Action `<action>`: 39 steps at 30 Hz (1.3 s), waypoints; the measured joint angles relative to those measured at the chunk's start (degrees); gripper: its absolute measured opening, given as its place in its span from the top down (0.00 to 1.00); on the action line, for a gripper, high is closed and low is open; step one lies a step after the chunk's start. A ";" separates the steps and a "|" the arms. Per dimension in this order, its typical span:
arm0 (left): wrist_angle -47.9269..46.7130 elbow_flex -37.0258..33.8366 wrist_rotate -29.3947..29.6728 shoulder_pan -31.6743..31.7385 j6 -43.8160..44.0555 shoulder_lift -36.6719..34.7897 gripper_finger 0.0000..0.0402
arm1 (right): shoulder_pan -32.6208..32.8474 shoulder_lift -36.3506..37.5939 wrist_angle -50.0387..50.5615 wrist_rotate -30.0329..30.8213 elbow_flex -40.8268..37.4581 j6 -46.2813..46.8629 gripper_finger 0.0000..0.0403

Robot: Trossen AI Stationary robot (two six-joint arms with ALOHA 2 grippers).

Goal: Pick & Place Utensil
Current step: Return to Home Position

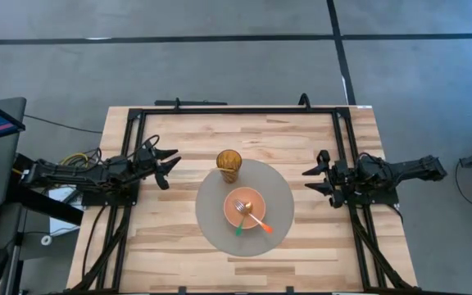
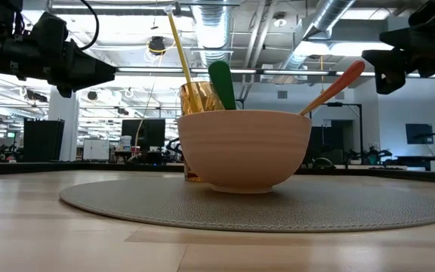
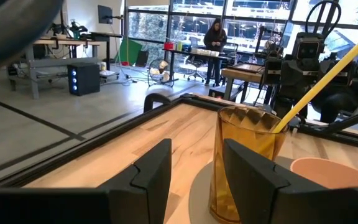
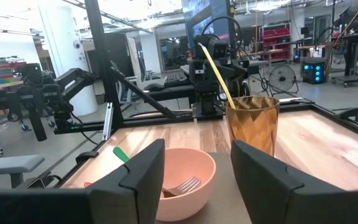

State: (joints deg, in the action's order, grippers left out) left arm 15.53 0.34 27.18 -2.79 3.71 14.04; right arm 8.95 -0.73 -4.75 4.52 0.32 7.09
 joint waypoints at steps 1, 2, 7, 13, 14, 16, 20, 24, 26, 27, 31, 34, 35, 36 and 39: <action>0.00 0.00 -0.02 -0.01 0.01 0.00 0.64 | 0.00 0.00 0.00 0.01 0.00 0.00 0.56; 0.00 0.00 -0.02 -0.02 0.00 0.00 0.64 | 0.00 0.00 0.00 0.02 0.00 0.00 0.55; 0.00 0.00 -0.02 -0.02 0.02 0.00 0.64 | 0.00 0.00 0.00 0.02 0.00 0.02 0.55; 0.00 0.00 -0.02 -0.02 0.00 0.00 0.64 | 0.00 0.00 0.00 0.01 0.00 0.01 0.55; 0.00 0.00 -0.02 -0.02 0.01 0.00 0.64 | 0.00 0.00 0.00 0.02 -0.01 0.00 0.56; 0.00 0.00 0.00 -0.02 0.00 0.00 0.64 | 0.00 0.00 0.00 0.01 -0.01 0.01 0.56; 0.00 0.02 0.00 -0.02 0.02 0.00 0.64 | 0.00 0.00 0.00 0.01 -0.02 0.01 0.56; 0.00 0.02 0.00 -0.02 0.02 0.00 0.64 | 0.00 0.00 0.00 0.02 -0.02 0.00 0.55; 0.00 0.02 0.00 -0.02 0.00 0.00 0.64 | 0.00 0.00 0.00 0.02 -0.02 0.00 0.55; 0.00 0.02 0.00 -0.01 0.01 0.00 0.64 | 0.00 0.00 0.00 0.00 -0.02 0.02 0.55; 0.00 0.02 0.00 -0.02 0.02 0.00 0.64 | 0.00 0.00 0.00 0.02 -0.02 0.00 0.55; 0.00 0.02 0.00 -0.01 0.02 0.00 0.64 | 0.00 0.00 0.00 0.02 -0.02 0.00 0.56; 0.00 0.02 0.00 0.00 0.02 0.00 0.64 | -0.02 0.00 0.00 0.00 -0.02 0.00 0.56; 0.00 0.02 0.00 0.00 0.02 0.00 0.64 | 0.00 0.00 0.00 0.02 -0.02 0.00 0.56; 0.00 0.02 0.00 -0.02 0.02 0.00 0.64 | 0.00 0.00 0.00 0.01 -0.02 0.00 0.55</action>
State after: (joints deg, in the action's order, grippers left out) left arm 15.53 0.36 27.18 -2.81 3.72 14.04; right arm 8.95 -0.73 -4.75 4.53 0.30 7.09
